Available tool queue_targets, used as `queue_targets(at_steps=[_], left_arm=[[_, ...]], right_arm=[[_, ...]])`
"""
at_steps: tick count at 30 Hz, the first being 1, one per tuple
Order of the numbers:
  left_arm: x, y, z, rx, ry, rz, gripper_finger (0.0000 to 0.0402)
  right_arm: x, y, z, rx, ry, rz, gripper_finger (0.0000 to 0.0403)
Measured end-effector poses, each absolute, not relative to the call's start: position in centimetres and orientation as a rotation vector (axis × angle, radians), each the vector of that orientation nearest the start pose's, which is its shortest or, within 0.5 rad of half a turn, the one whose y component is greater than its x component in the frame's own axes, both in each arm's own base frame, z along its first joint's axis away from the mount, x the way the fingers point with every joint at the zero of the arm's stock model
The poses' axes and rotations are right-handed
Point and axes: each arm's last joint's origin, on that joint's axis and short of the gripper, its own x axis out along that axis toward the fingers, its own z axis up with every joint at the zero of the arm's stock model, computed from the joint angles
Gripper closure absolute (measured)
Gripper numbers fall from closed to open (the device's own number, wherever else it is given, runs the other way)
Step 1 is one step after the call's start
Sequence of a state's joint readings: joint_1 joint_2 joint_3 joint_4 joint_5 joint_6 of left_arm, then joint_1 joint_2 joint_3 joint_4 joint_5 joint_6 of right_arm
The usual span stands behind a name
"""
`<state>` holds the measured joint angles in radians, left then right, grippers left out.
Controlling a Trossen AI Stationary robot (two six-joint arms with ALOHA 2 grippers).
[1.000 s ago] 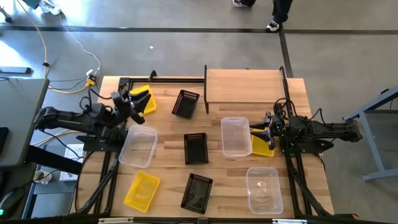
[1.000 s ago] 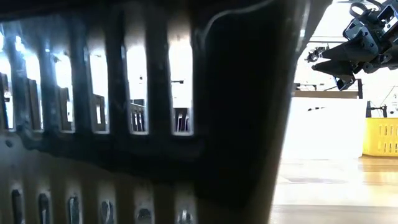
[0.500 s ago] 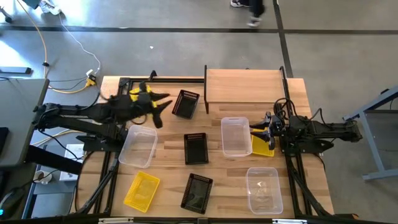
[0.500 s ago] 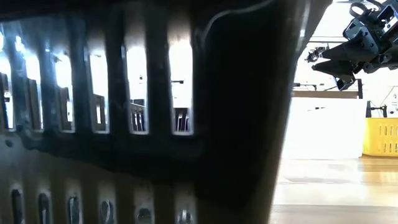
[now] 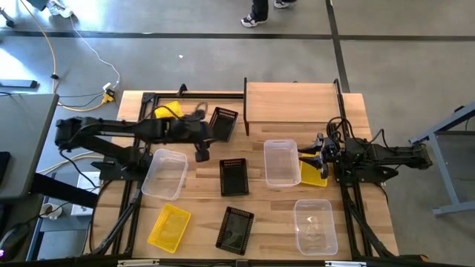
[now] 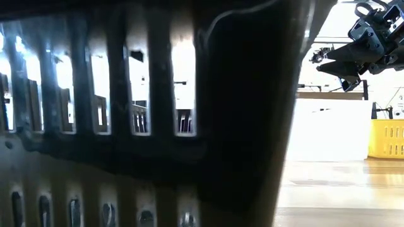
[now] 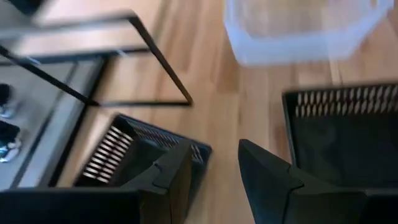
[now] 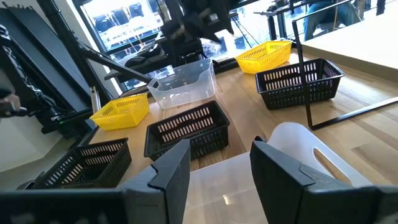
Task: Stack baskets on shelf by color
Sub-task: Put the top black bin on the shelf
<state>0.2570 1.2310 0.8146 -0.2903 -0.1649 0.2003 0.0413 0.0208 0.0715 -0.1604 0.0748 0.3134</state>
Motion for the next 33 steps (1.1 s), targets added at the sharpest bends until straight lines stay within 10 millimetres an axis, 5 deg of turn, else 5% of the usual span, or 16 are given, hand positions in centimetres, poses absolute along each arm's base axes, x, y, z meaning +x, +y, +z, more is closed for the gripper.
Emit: queue_targets(at_steps=[14,33], left_arm=[[27.0,8.2,18.3,0.222,1.018,0.284,0.0280],[26.7,11.3,15.5,0.251,1.149,0.305,0.0280]], right_arm=[[9.4,0.2,17.1,0.307,0.103,-0.051,0.0249],[9.4,0.2,17.1,0.307,0.104,-0.051,0.0250]])
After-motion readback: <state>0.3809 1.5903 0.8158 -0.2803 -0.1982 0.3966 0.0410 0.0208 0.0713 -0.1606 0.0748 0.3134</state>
